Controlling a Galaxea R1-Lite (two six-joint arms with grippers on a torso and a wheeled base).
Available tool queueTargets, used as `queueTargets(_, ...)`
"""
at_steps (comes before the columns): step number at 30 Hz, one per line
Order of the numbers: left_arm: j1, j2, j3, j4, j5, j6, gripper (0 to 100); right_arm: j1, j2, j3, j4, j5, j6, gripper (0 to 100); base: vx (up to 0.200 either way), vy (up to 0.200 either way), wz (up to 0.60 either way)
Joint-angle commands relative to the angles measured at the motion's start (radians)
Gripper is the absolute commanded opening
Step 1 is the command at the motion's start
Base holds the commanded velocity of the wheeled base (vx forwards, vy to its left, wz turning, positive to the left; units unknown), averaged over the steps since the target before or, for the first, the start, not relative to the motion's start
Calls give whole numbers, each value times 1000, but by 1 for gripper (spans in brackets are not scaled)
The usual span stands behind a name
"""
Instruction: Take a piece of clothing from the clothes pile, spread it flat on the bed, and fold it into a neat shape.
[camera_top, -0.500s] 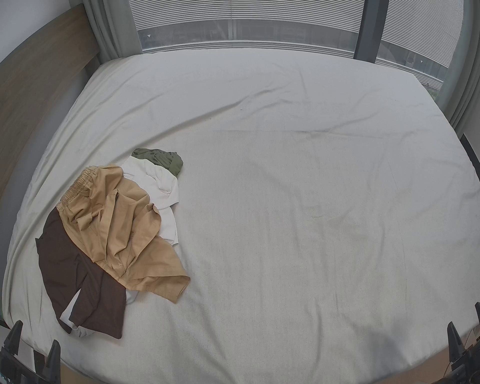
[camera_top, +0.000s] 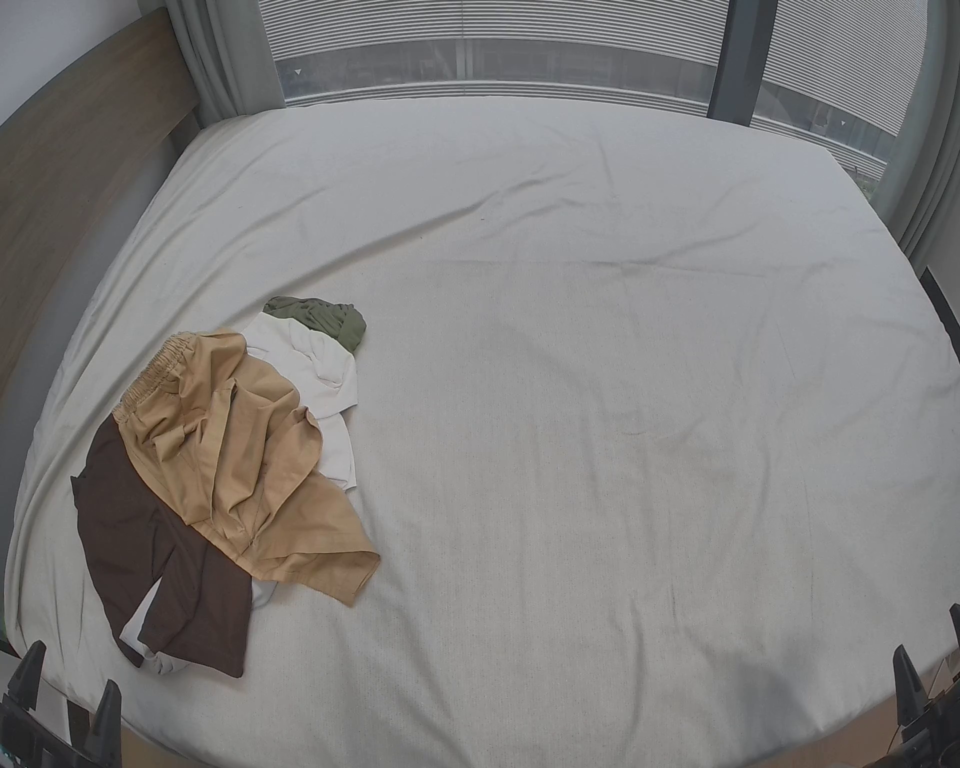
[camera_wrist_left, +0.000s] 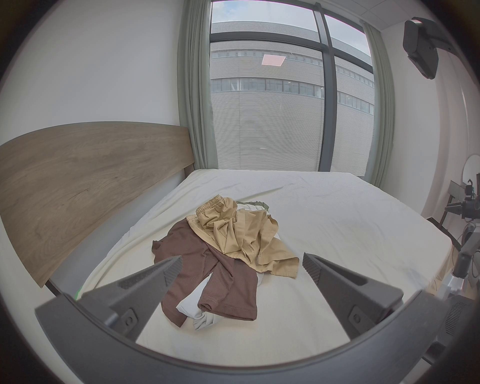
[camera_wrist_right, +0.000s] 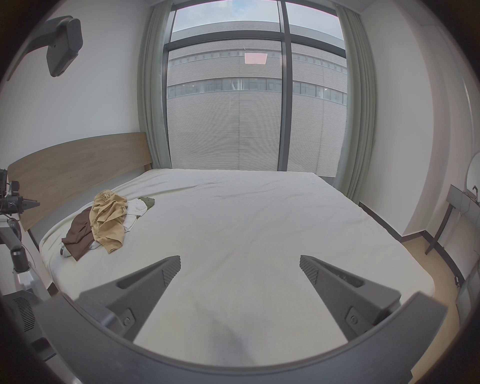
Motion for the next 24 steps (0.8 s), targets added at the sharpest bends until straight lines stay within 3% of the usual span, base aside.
queueTargets(1, 1, -16, 18, -1, 0, 0, 100, -1, -10, 18, 0, 0, -1, 100, 0, 0, 0)
queueTargets(4, 1, -16, 18, -1, 0, 0, 100, -1, -10, 18, -5, 0, -1, 100, 0, 0, 0)
queueTargets(7, 1, -16, 18, -1, 0, 0, 100, -22, 108, -160, -226, 2, -8, 100, 0, 0, 0)
queueTargets(9, 1, -16, 18, -1, 0, 0, 100, -18, 237, -202, -272, 3, -10, 100, 0, 0, 0)
queueTargets(15, 1, -16, 18, -1, 0, 2, 100, 28, 395, -205, -281, 60, 2, 100, 0, 0, 0)
queueTargets(18, 1, -16, 18, -1, 0, 0, 100, 33, 462, -242, -281, 78, 62, 100, 0, 0, 0)
queueTargets(20, 0, -16, 18, -1, 0, -1, 100, 36, 541, -295, -281, 109, 150, 100, 0, 0, 0)
queueTargets(24, 0, -16, 18, -1, 0, 0, 100, 39, 611, -335, -286, 117, 153, 100, 0, 0, 0)
